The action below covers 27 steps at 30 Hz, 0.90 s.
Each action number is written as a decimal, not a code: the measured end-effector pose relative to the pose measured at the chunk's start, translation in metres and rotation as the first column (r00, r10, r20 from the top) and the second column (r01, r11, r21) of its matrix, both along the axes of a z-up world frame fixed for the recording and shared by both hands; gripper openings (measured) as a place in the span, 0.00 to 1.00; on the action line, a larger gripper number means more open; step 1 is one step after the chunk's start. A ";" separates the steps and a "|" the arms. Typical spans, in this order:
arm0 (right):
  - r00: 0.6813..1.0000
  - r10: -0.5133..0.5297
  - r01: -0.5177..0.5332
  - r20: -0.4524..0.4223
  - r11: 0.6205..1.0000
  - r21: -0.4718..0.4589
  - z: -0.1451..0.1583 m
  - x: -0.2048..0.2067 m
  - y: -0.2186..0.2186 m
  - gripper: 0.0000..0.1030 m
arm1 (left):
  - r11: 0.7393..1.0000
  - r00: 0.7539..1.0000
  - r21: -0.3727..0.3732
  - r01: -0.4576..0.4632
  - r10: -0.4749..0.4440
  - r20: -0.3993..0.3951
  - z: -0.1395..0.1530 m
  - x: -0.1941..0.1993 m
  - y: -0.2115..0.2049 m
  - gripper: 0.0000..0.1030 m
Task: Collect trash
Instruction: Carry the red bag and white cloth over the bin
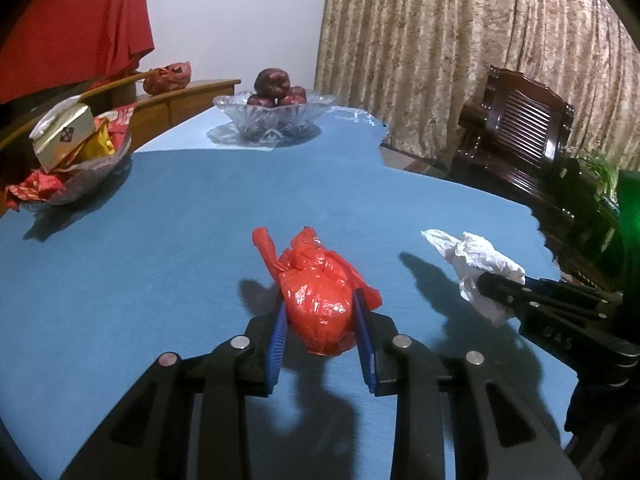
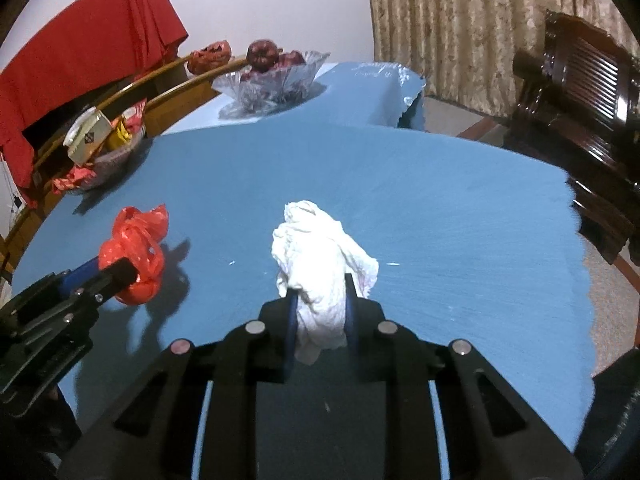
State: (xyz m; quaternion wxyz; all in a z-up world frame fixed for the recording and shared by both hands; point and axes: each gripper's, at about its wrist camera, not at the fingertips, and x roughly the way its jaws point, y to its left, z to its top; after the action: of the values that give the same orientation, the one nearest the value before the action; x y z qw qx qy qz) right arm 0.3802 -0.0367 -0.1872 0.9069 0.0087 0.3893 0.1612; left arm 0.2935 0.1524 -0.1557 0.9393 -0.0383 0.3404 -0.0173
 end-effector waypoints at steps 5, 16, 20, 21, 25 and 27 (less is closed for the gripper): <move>0.999 -0.022 0.022 0.028 1.000 0.019 0.021 -0.023 -0.019 0.19 | 0.999 0.999 -0.005 0.034 -0.034 0.020 0.017 -0.015 -0.018 0.30; 0.992 -0.085 0.084 0.089 0.996 0.018 0.060 -0.088 -0.064 0.19 | 0.994 0.992 -0.017 0.109 -0.108 0.067 0.053 -0.057 -0.066 0.30; 0.988 -0.102 0.103 0.113 0.995 0.001 0.072 -0.114 -0.084 0.19 | 0.990 0.988 -0.023 0.138 -0.136 0.080 0.063 -0.075 -0.086 0.30; 0.988 -0.105 0.106 0.118 0.994 -0.004 0.073 -0.119 -0.087 0.19 | 0.989 0.986 -0.021 0.144 -0.142 0.083 0.065 -0.078 -0.089 0.30; 0.983 -0.120 0.124 0.139 0.992 -0.021 0.083 -0.144 -0.108 0.19 | 0.984 0.981 -0.026 0.174 -0.171 0.092 0.074 -0.093 -0.107 0.30; 0.980 -0.134 0.138 0.147 0.990 -0.021 0.087 -0.157 -0.120 0.19 | 0.981 0.977 -0.026 0.190 -0.187 0.098 0.078 -0.100 -0.117 0.30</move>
State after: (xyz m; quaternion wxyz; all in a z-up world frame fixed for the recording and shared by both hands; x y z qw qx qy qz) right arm 0.2233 -0.1568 -0.0998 0.9417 0.0095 0.3231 0.0929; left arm 0.1933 0.0359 -0.0777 0.9478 -0.0215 0.2970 -0.1141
